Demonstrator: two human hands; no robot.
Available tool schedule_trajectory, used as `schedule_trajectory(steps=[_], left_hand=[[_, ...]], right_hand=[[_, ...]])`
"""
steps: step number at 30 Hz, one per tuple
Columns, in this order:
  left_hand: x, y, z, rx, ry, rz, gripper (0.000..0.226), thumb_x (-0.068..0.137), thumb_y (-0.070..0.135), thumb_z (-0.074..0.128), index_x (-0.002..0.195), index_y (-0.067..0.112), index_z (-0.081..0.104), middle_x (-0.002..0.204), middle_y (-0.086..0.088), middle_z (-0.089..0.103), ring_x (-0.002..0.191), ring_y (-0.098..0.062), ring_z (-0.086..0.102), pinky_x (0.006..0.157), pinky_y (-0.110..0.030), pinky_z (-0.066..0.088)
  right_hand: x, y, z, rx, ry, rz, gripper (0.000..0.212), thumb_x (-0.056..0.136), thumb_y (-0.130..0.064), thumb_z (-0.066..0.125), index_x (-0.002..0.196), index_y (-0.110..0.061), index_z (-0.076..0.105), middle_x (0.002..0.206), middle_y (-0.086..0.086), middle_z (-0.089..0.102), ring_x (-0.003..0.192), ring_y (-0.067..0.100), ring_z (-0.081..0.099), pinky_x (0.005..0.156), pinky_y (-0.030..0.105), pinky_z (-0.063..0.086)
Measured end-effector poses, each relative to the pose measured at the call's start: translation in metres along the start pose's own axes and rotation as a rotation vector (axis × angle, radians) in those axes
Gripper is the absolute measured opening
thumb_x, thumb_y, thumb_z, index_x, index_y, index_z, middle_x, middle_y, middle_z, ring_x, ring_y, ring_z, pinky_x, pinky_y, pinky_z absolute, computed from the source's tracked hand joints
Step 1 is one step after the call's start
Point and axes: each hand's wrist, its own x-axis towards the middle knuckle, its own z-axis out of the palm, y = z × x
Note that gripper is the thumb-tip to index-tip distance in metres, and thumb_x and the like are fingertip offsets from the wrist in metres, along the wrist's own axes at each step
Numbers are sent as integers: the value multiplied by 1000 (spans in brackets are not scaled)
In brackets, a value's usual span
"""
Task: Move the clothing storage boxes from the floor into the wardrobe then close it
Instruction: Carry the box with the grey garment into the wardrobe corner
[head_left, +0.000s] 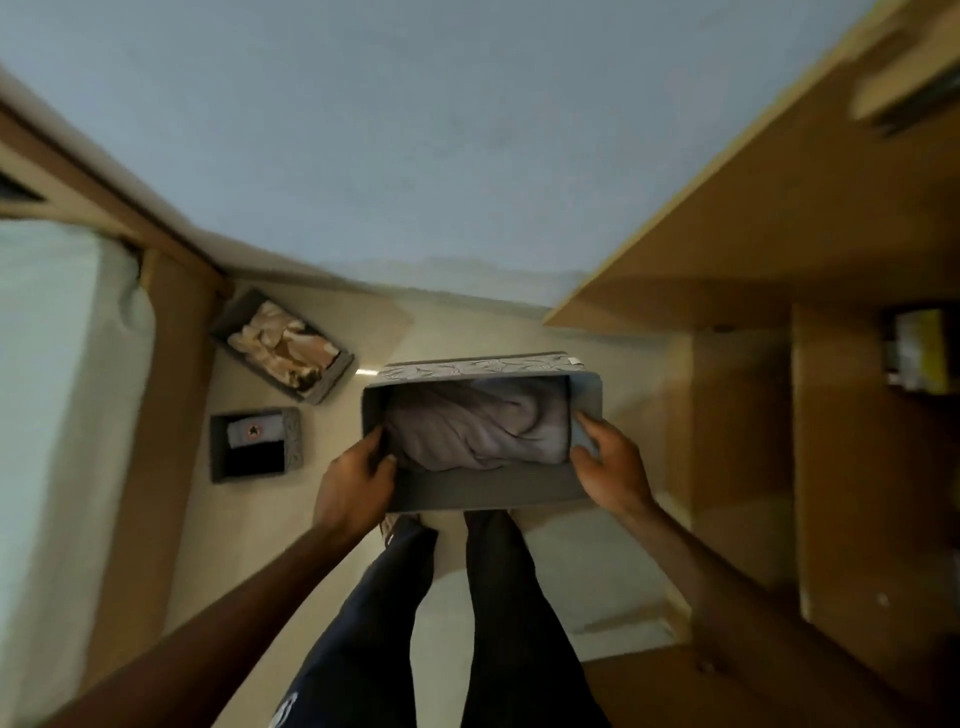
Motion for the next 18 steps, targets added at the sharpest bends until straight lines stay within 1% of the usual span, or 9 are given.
schedule_trajectory(steps=[6,9,11,12,13,14,15,17,18], left_hand=[[-69,68,-36,76,-34,149,43,97,17,50,140,21,47,119,-7,65,94,-13,58,74,-30,47],[-82,103,-39,112,-55,217,48,96,21,52,143,22,43,122,-5,65,100,-16,61,79,-31,51],[-85,134,-38,148,-74,290,47,93,22,53,140,23,48,119,-5,68,99,-21,65,81,-35,55],[-84,153,-36,154,-84,324,47,91,23,53,138,24,51,117,-6,69,97,-23,67,81,-38,56],[-82,170,-34,161,-90,357,47,89,24,53,136,26,54,114,-6,71,95,-24,68,82,-40,57],[-79,187,-32,171,-90,383,47,87,24,54,134,27,56,111,-6,72,95,-26,69,82,-40,57],[-78,209,-26,176,-86,417,47,86,25,54,132,28,58,108,-6,73,94,-27,69,82,-41,56],[-81,252,-12,180,-77,484,44,86,23,54,129,27,61,107,-8,73,94,-30,69,83,-41,56],[-84,268,-8,180,-68,503,42,86,20,55,128,25,62,108,-9,73,95,-31,69,84,-42,56]], right_hand=[[-86,-10,-55,49,127,54,54,90,-9,53,143,-11,42,147,7,46,133,22,45,107,27,38],[-110,-9,-84,76,235,55,54,89,-6,49,143,-13,43,148,6,44,132,21,46,104,23,37],[-125,-6,-112,98,337,43,57,88,0,47,142,-17,45,142,4,51,115,19,59,90,23,47],[-131,-3,-129,116,387,36,59,86,3,47,142,-19,46,131,2,60,97,15,65,79,24,52],[-134,2,-143,126,421,31,60,86,3,46,141,-21,47,111,-1,68,76,9,65,65,25,52],[-135,7,-157,138,449,29,61,85,2,46,140,-23,48,88,-4,67,58,7,58,54,24,46],[-139,14,-177,155,486,26,60,85,0,45,139,-26,48,75,-1,63,47,9,51,48,26,42],[-142,25,-214,163,575,7,59,84,-5,44,137,-29,50,72,17,65,50,23,54,50,36,46],[-142,28,-229,156,614,1,58,84,-5,44,136,-29,53,70,20,64,52,25,54,51,35,47]])
